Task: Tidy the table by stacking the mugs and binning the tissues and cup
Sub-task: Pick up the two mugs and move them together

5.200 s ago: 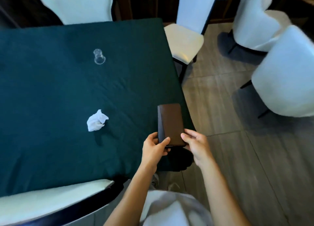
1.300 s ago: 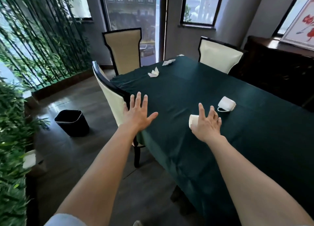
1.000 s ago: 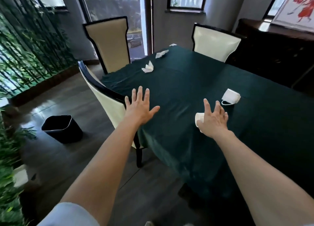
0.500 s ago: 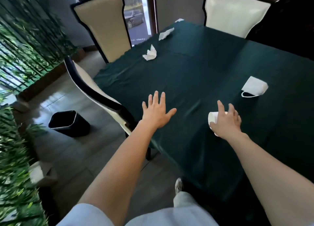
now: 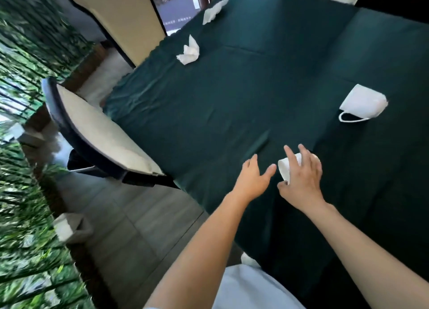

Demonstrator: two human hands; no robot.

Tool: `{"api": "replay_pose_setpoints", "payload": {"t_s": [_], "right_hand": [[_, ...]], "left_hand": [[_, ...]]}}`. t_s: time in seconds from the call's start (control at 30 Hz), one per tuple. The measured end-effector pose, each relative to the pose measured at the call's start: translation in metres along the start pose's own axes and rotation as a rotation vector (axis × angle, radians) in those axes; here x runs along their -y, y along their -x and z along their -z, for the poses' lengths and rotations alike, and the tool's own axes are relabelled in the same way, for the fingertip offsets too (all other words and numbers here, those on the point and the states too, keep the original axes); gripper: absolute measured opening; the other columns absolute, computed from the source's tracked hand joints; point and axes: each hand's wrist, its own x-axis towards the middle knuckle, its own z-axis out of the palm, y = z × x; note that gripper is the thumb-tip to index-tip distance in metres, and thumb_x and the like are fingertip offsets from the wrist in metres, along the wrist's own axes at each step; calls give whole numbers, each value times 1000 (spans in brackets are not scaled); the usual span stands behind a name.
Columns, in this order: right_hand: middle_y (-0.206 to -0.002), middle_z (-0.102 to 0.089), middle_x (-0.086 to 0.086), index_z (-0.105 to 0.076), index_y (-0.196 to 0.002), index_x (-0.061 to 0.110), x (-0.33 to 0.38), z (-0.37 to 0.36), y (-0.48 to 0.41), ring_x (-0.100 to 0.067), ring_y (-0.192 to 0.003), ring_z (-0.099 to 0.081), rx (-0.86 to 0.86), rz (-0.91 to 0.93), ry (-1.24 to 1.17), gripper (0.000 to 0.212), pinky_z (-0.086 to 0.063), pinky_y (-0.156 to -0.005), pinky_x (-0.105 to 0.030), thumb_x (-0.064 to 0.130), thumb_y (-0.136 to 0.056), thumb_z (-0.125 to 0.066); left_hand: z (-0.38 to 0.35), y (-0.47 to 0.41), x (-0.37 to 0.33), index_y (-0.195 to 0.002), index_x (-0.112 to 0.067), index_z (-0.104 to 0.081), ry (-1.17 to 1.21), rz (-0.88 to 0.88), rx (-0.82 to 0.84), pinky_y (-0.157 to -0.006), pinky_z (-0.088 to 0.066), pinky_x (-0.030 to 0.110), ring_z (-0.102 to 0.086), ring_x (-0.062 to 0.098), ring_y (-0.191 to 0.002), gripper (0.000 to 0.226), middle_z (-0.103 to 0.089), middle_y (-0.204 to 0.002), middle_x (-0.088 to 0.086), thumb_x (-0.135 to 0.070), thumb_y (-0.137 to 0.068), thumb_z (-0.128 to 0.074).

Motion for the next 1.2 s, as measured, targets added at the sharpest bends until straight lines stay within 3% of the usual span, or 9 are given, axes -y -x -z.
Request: {"api": "replay_pose_setpoints", "payload": {"t_s": [0.33,0.47,0.57,0.63,0.73,0.8,0.93,1.1,1.2], "right_hand": [[-171,-2,-17,-7,-164,28,-20,11,-2,-38,-157,-2,106,51,165,116,-5,-126,-50,11,-72,-76],[-166,-23,-16,-27,-159,33,-18,8,-5,-38,-153,-18,28,23,164,107,-20,-118,-49,8,-69,-79],[-157,-39,-14,-44,-147,33,-15,4,-5,-39,-146,-31,-33,-36,124,99,-32,-105,-50,3,-61,-83],[-151,-46,-14,-47,-144,30,-13,1,-4,-40,-140,-39,-78,-86,97,98,-38,-99,-52,4,-58,-86],[-143,-55,-12,-48,-142,25,-11,0,0,-40,-127,-50,-157,-156,-27,102,-48,-92,-53,16,-51,-92],[-143,-50,-12,-45,-145,24,-8,1,5,-38,-124,-50,-169,-171,-195,103,-52,-92,-53,17,-54,-92],[-138,-40,-11,-45,-148,26,9,2,18,-32,-120,-50,-202,-233,-408,101,-55,-91,-42,16,-59,-92],[-140,-55,-7,-45,-150,25,37,0,28,-32,-119,-55,-188,-287,-427,95,-44,-96,-33,20,-66,-90],[-143,-56,-5,-44,-150,24,53,-5,32,-31,-121,-58,-175,-294,-451,90,-47,-100,-37,21,-71,-87]], "left_hand": [[-44,-27,-18,-163,-18,-29,120,103,93,-121,-38,47,-41,27,-151,76,-38,-167,6,-63,-103,-36],[-47,-29,-29,-156,-27,-39,239,147,150,-103,-54,46,-59,28,-129,65,-57,-148,1,-63,-102,-34],[-44,-31,-36,-148,-26,-49,378,187,173,-101,-55,46,-62,25,-122,56,-62,-140,-3,-58,-103,-37],[-40,-32,-40,-139,-23,-56,465,185,176,-96,-56,43,-66,25,-120,49,-66,-133,-5,-52,-104,-40],[-26,-31,-43,-131,-18,-63,530,163,136,-73,-60,31,-73,30,-113,42,-73,-119,-1,-44,-104,-45],[-14,-28,-39,-124,-16,-71,498,119,111,-67,-61,28,-77,32,-106,41,-76,-115,3,-42,-104,-46],[13,-15,-30,-111,-19,-78,370,-13,156,-63,-58,24,-79,24,-85,39,-78,-98,-1,-40,-106,-45],[37,4,-12,-124,-28,-70,374,-70,213,-78,-67,44,-82,32,-81,30,-76,-118,-3,-39,-106,-49],[48,9,3,-128,-32,-67,366,-65,223,-78,-67,44,-83,30,-82,28,-75,-121,-6,-41,-106,-51]]}}
